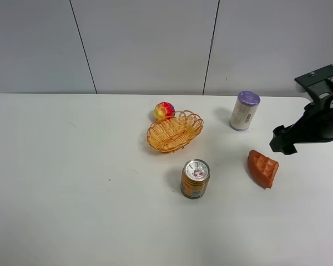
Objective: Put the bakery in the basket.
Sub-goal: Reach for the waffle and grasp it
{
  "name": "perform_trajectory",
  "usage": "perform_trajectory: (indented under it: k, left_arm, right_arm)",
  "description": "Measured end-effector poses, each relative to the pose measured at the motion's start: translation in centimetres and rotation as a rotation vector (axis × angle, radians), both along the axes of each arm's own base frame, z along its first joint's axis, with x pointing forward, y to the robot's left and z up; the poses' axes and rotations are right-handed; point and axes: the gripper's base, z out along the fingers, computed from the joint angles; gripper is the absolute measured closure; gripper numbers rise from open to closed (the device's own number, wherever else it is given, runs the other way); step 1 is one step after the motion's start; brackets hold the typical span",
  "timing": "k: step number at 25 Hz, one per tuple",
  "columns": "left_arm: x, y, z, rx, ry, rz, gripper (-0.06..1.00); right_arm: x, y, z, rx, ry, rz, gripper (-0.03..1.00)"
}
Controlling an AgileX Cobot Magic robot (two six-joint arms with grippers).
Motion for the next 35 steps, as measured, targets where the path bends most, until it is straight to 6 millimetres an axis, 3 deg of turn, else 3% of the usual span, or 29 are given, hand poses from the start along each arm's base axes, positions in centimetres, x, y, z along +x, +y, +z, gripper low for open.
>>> perform_trajectory:
  k: [11, 18, 30, 33, 35]
  left_arm:
    - [0.0, 0.0, 0.0, 0.0, 0.0, 0.0, -0.05]
    - [0.0, 0.0, 0.0, 0.0, 0.0, 0.0, -0.05]
    - [0.0, 0.0, 0.0, 0.0, 0.0, 0.0, -0.05]
    - [0.0, 0.0, 0.0, 0.0, 0.0, 0.0, -0.05]
    - [0.0, 0.0, 0.0, 0.0, 0.0, 0.0, -0.05]
  right_arm:
    - [4.5, 0.6, -7.7, 0.0, 0.123, 0.052, -0.02]
    - [5.5, 0.9, -10.3, 0.015, 0.179, 0.058, -0.02]
    - [5.7, 1.1, -12.4, 0.036, 0.222, 0.06, -0.02]
    - [5.7, 1.1, -12.4, 0.036, 0.224, 0.06, 0.03]
    - [5.5, 1.1, -12.4, 0.036, 0.239, 0.062, 0.21]
